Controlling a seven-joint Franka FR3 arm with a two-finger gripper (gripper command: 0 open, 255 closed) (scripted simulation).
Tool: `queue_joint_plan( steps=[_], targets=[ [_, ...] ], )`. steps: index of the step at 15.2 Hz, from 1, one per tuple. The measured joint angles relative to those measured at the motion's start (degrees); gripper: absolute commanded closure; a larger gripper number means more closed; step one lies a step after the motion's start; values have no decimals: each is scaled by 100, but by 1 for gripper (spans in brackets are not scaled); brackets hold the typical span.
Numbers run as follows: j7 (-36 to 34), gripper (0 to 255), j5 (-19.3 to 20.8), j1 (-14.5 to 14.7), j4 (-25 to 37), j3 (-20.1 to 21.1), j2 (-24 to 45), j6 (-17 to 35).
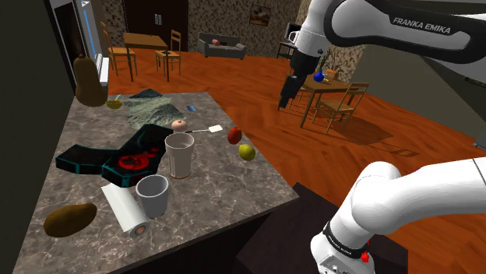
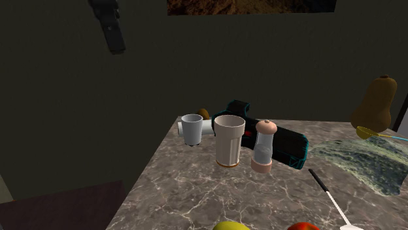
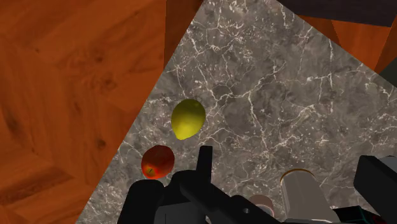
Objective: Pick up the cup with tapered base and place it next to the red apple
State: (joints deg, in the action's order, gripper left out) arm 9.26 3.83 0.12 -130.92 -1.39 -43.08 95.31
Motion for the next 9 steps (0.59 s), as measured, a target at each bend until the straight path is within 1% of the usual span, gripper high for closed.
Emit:
queue_joint_plan(
  steps=[3, 7, 9],
  targets=[
    [-107, 0, -69, 41, -32, 85, 144, 133],
    [-397, 0, -260, 161, -77, 321, 600, 509],
    [-539, 0, -349, 221, -119, 437, 891, 777]
  ],
)
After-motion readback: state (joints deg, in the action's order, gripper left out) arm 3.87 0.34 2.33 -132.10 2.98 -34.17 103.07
